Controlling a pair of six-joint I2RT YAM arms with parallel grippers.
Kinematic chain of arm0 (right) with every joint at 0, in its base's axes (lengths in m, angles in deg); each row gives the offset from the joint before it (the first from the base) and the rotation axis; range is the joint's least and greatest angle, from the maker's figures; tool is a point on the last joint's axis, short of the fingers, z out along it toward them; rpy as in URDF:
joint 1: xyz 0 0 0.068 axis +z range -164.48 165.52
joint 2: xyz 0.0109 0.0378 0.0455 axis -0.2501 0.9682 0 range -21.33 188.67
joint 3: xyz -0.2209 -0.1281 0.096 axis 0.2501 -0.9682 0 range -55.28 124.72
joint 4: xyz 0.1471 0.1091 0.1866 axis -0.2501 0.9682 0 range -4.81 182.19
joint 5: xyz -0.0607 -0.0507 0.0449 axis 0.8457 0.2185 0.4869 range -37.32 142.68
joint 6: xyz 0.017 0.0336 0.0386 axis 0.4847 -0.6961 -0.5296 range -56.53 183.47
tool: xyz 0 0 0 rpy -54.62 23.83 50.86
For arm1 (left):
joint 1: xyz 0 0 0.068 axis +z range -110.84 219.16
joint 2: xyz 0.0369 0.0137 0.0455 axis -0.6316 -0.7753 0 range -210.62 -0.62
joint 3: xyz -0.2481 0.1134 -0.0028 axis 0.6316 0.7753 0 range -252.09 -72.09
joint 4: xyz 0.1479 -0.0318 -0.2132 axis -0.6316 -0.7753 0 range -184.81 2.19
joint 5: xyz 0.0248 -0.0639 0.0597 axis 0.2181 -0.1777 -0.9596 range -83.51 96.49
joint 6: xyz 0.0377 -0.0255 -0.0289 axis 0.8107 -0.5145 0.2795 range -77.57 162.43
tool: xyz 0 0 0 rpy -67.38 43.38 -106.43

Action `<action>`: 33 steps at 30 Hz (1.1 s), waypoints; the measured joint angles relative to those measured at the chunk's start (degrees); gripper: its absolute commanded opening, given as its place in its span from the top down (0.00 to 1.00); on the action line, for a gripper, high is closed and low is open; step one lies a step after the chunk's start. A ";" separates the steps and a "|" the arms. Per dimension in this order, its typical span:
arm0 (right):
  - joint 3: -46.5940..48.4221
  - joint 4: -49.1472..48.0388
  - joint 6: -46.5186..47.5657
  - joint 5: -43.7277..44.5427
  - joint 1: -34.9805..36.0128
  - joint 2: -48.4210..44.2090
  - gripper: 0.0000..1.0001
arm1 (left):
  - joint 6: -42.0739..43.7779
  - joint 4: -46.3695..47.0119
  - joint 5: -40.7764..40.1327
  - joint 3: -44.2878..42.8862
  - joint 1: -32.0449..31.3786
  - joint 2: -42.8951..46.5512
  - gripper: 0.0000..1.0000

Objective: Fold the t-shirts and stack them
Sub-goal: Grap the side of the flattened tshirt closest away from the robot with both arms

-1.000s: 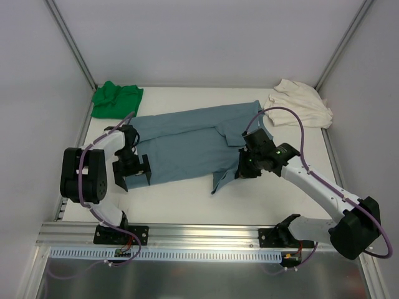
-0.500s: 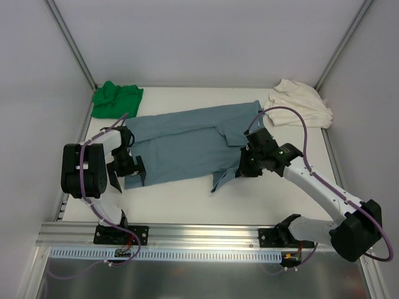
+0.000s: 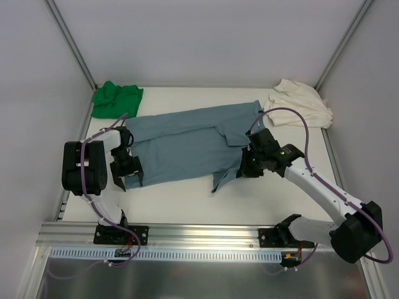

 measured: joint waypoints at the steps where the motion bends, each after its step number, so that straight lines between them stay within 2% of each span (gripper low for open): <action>1: 0.00 -0.02 0.00 0.00 -0.07 0.00 1.00 | 0.22 0.17 0.57 0.00 0.00 -0.13 0.36; 4: 0.00 -0.04 0.02 0.00 -0.28 0.00 1.00 | 0.79 0.70 1.79 0.00 0.00 -0.39 0.50; 5: 0.00 -0.04 0.02 0.00 -0.31 0.00 1.00 | 0.87 0.87 2.40 0.00 0.00 -0.42 0.60; 8: 0.00 -0.07 0.02 0.00 -0.31 0.02 1.00 | 1.05 1.31 3.50 0.00 -0.02 -0.50 0.77; 9: 0.00 -0.07 0.02 0.00 -0.33 0.02 1.00 | 1.05 1.40 3.76 0.00 -0.02 -0.50 0.92; 10: 0.00 -0.07 0.02 0.00 -0.33 0.02 1.00 | 1.05 1.44 3.98 0.00 0.00 -0.50 1.00; 17: 0.00 -0.07 0.07 0.00 -0.37 0.15 1.00 | 1.22 1.55 3.45 0.11 0.00 0.87 1.00; 24: 0.02 0.09 0.94 0.07 -1.38 0.31 1.00 | 1.20 1.14 2.36 0.11 0.00 8.11 1.00; 33: 5.09 1.92 4.39 -0.55 -11.02 4.44 1.00 | 0.76 -0.17 2.38 -3.30 0.00 14.38 1.00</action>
